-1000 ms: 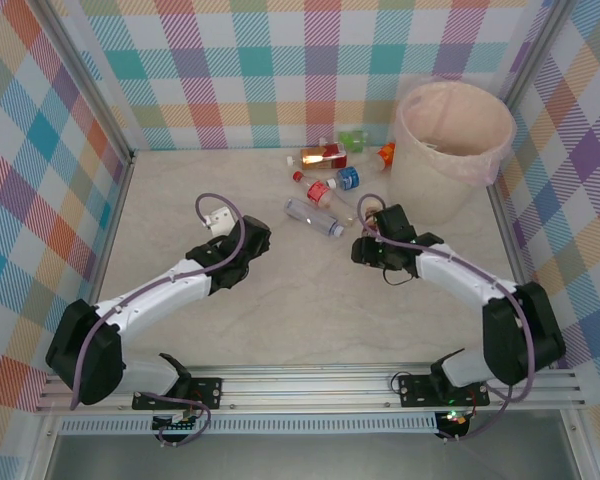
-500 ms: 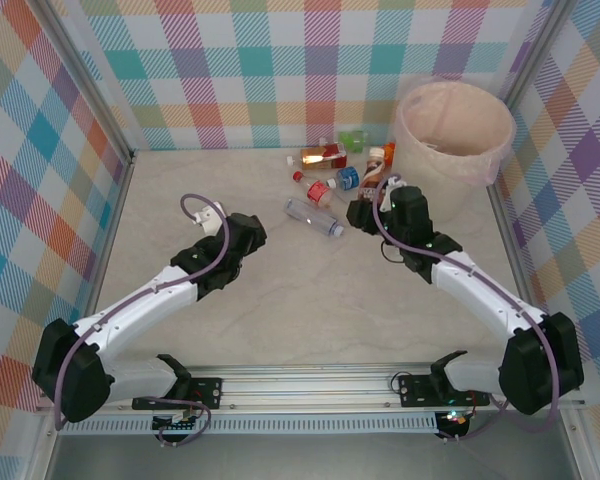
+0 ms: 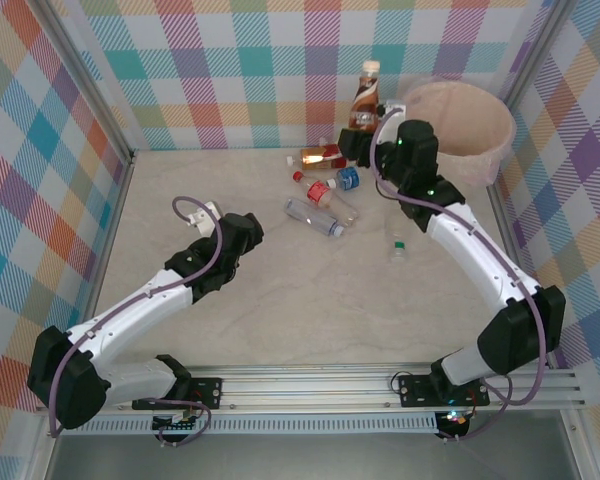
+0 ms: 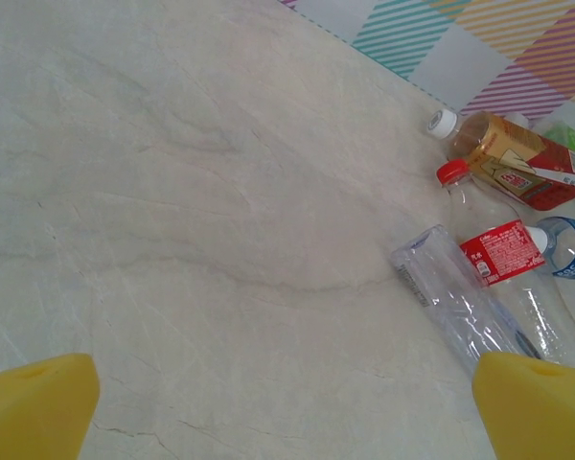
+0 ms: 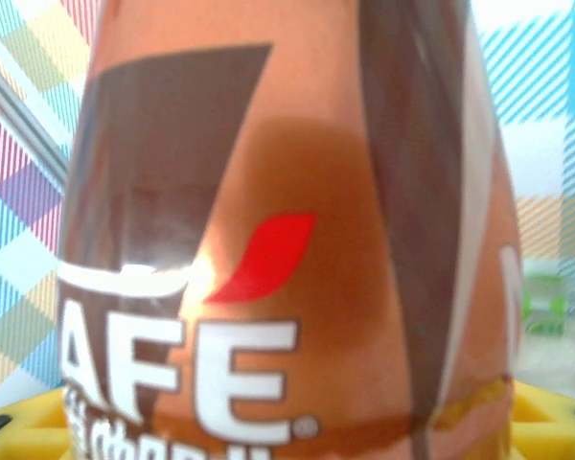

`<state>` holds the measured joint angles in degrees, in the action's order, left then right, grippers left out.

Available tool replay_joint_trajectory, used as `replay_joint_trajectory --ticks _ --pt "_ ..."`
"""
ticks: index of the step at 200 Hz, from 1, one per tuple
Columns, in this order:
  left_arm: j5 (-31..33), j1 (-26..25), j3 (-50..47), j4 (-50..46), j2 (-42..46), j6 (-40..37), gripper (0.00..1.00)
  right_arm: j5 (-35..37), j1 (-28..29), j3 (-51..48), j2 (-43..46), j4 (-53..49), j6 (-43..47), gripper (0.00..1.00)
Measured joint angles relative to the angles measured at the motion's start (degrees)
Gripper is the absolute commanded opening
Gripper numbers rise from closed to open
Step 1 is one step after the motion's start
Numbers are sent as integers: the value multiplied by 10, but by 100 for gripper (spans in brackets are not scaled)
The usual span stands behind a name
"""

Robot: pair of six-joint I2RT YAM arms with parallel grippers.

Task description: Put the plastic bottles in the bin

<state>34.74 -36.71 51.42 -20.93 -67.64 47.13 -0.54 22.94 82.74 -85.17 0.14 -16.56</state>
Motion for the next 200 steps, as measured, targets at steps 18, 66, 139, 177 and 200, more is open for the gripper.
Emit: replay_joint_trajectory --ticks 18,66,139,177,200 --pt "1 1 -2 0 4 0 100 -3 -21 43 -23 -15 12 45" --pt "9 2 -15 -2 27 5 100 -7 -85 149 -79 -97 23 45" --pt "13 5 -25 -4 40 17 100 -32 -224 213 -118 -223 -8 46" --pt "13 5 -25 -7 40 18 100 -39 -274 245 -156 -259 -34 46" --pt "13 6 -26 -13 40 19 100 -48 -292 267 -183 -274 -53 47"
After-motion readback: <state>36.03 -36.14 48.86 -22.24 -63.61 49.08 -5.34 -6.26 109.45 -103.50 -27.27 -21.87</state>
